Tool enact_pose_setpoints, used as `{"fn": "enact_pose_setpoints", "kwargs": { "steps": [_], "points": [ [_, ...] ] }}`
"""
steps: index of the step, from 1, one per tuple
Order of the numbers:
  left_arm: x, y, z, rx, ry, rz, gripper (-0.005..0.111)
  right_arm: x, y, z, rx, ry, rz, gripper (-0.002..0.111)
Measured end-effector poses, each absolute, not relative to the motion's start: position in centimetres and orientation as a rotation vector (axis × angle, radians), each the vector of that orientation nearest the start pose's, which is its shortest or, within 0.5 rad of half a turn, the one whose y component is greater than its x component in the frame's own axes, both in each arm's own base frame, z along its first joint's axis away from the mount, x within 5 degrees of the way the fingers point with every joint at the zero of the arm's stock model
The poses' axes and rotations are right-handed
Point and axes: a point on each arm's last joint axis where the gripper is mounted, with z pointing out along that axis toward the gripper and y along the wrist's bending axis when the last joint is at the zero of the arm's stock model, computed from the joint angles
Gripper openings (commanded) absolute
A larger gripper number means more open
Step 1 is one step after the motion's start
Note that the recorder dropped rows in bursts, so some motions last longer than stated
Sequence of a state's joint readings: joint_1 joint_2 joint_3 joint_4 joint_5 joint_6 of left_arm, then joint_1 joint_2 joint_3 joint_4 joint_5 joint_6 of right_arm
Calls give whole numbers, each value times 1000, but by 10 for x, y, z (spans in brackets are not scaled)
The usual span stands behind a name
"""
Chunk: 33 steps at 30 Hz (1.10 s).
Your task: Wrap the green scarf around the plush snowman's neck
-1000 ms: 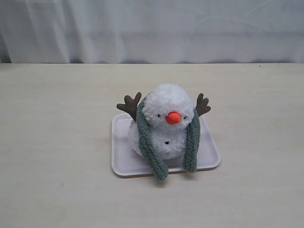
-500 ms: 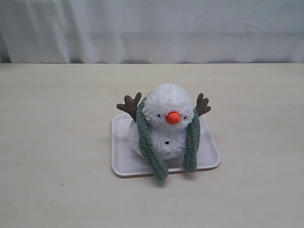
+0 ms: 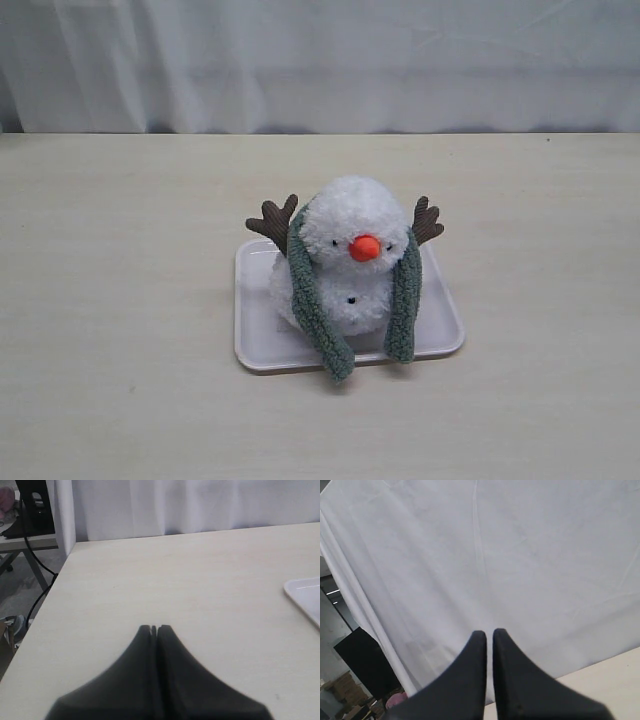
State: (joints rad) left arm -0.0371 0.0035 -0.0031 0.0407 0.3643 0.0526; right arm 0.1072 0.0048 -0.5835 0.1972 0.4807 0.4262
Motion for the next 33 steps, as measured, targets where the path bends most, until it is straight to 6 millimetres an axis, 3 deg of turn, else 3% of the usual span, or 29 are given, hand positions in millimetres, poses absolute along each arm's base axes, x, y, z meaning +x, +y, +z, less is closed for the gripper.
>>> {"fn": "enact_pose_setpoints", "kwargs": {
  "steps": [13, 33],
  "points": [
    [53, -1, 181, 108, 1845, 51, 0, -1, 7, 346, 279, 1335, 657, 4],
    [53, -1, 181, 108, 1845, 51, 0, 46, 5, 243, 322, 1580, 451, 4]
  ]
}}
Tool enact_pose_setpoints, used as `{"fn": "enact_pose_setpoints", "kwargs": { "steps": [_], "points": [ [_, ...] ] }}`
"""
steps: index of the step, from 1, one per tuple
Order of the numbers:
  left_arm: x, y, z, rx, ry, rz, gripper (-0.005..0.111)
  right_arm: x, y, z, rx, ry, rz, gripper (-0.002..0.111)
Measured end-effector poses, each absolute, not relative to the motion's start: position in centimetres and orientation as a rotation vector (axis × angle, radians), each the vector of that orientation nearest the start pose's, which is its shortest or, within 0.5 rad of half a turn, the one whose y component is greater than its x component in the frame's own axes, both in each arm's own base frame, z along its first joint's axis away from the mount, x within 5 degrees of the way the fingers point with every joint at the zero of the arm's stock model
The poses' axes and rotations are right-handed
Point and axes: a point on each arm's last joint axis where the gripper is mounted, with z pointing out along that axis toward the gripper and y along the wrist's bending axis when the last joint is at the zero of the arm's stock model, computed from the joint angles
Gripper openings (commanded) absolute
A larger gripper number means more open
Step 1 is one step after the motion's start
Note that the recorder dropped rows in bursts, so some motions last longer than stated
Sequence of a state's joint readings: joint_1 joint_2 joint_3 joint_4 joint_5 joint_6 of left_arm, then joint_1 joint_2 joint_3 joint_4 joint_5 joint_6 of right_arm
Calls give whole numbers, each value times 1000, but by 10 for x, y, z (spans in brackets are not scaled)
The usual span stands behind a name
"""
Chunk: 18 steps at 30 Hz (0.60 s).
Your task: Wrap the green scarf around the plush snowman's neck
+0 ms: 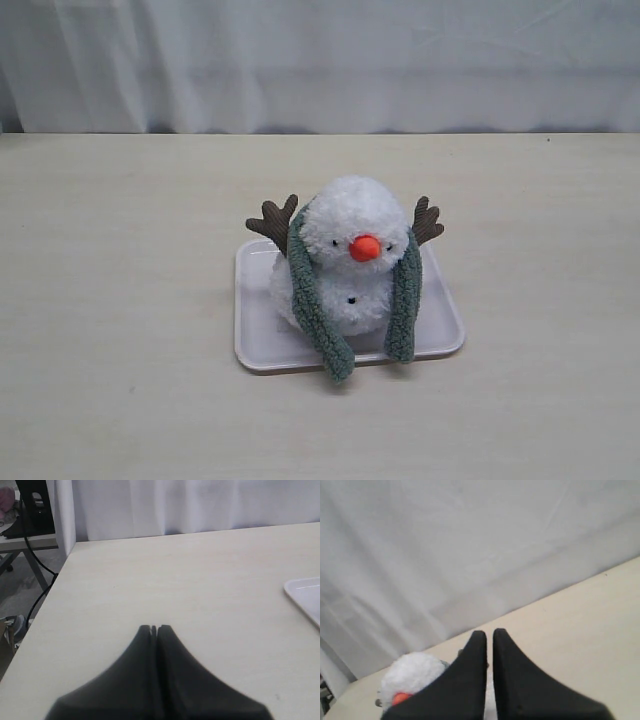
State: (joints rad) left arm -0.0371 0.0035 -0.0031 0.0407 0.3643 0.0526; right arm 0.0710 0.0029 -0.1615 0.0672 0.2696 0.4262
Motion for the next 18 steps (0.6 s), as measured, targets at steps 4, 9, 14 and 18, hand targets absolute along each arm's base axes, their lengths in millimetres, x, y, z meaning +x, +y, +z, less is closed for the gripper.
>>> {"fn": "enact_pose_setpoints", "kwargs": {
  "steps": [4, 9, 14, 18],
  "points": [
    [53, -1, 181, 108, 1845, 51, 0, 50, 4, 224, 338, 1636, 413, 4],
    [53, -1, 181, 108, 1845, 51, 0, 51, 4, 220, 333, 1653, 393, 4],
    [53, -1, 181, 108, 1845, 51, 0, 53, 3, 210, 330, 1672, 379, 4],
    [53, -1, 181, 108, 1845, 51, 0, 55, 3, 191, 343, 1739, 369, 4]
  ]
}}
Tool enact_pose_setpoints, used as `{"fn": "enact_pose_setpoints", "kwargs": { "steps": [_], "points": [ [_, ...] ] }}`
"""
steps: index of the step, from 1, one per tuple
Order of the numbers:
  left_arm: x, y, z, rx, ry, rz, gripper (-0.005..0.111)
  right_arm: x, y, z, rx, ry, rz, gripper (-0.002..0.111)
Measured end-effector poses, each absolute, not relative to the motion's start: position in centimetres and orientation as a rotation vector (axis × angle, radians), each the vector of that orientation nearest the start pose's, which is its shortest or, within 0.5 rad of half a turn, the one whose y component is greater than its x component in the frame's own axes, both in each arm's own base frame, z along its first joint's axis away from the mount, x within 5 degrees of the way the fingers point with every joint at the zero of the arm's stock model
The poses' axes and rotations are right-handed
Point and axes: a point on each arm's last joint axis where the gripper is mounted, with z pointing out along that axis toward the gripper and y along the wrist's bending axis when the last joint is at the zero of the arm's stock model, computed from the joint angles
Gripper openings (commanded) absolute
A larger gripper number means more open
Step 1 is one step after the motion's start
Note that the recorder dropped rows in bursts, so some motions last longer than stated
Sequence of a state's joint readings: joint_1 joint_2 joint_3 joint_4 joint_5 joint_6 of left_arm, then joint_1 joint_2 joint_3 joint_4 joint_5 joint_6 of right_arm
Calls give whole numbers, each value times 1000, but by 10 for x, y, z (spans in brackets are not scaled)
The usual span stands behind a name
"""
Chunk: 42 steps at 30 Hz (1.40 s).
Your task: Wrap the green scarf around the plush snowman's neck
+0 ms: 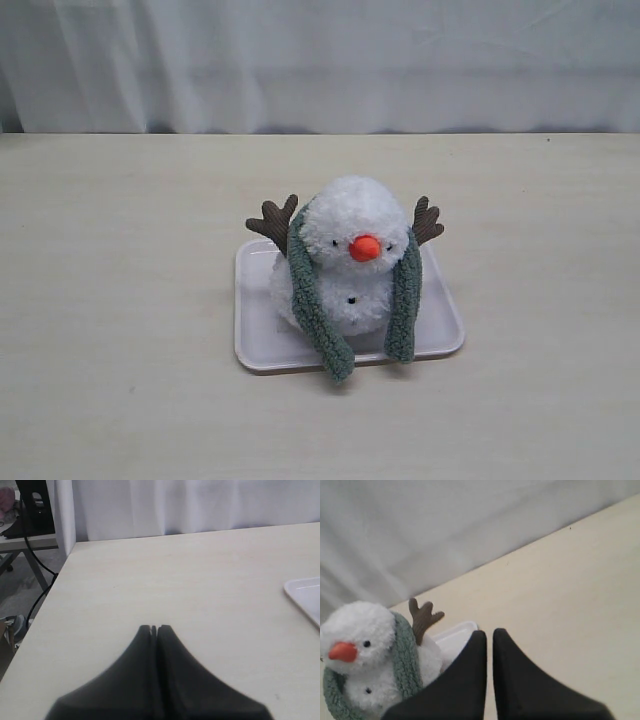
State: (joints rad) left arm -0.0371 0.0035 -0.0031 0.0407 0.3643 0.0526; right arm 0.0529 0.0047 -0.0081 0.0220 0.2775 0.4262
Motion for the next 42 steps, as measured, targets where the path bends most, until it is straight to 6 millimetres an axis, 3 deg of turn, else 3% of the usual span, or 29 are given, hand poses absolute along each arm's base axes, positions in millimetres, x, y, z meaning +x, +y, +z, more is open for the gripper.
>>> {"fn": "enact_pose_setpoints", "kwargs": {
  "steps": [5, 27, 42],
  "points": [
    [53, -1, 181, 108, 1845, 51, 0, 53, 3, 181, 358, 1826, 354, 4],
    [53, -1, 181, 108, 1845, 51, 0, 53, 3, 181, 348, 1830, 343, 4],
    [53, -1, 181, 108, 1845, 51, 0, 53, 3, 181, 59, 1850, 125, 4]
  ]
}}
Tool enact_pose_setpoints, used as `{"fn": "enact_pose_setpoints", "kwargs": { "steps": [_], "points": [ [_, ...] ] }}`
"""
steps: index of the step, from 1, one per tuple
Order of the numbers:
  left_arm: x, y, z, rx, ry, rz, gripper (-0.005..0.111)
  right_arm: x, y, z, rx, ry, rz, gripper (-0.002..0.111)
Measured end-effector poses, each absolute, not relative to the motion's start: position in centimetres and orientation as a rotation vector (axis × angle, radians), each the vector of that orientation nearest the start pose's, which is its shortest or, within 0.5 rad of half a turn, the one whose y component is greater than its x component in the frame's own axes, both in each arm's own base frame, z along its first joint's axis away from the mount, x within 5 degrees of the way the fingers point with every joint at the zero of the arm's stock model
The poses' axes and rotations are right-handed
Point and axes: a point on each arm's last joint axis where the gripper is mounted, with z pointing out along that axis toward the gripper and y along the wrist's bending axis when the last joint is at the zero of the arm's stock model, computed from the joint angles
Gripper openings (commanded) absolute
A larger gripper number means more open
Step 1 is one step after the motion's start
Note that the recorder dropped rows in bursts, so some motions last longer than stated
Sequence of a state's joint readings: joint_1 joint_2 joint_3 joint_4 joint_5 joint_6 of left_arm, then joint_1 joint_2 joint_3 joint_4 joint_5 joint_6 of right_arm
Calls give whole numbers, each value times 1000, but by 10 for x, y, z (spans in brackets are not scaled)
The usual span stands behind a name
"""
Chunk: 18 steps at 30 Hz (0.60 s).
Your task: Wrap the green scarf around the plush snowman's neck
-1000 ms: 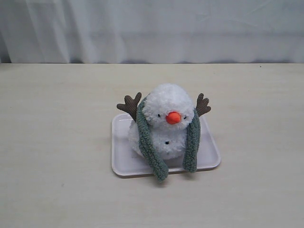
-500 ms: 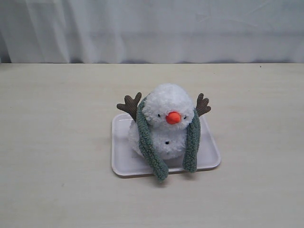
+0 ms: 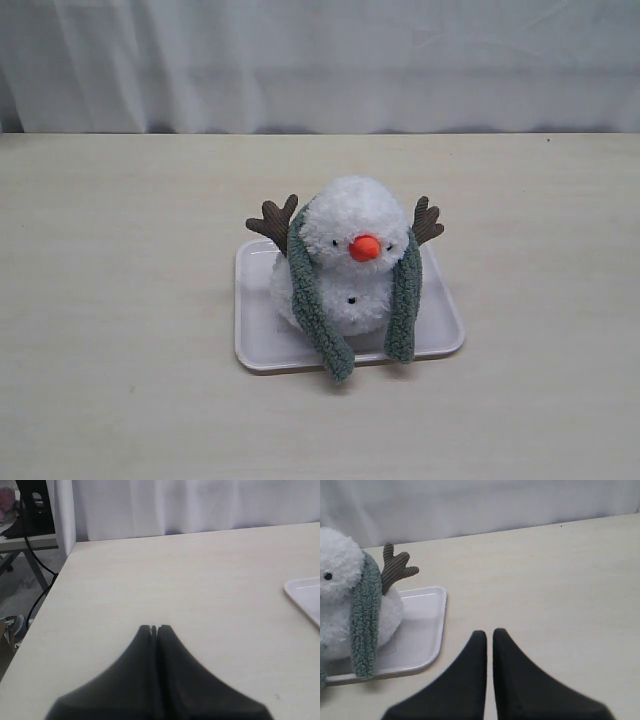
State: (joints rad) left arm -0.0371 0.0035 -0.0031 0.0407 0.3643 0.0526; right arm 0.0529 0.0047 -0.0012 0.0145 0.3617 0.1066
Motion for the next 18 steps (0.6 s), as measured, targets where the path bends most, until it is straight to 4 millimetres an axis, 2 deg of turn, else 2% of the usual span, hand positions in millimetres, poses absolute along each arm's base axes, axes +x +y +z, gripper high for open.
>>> {"fn": "enact_pose_setpoints", "kwargs": {
  "steps": [3, 6, 8, 18],
  "points": [
    [53, -1, 181, 108, 1845, 51, 0, 53, 3, 181, 16, 1849, 82, 4],
    [53, -1, 181, 108, 1845, 51, 0, 53, 0, 181, -153, 1838, -90, 4],
    [53, -1, 181, 108, 1845, 51, 0, 53, -1, 181, -184, 1835, -120, 4],
    [53, -1, 181, 108, 1845, 51, 0, 55, 0, 186, -79, 1792, -36, 4]
  ]
}}
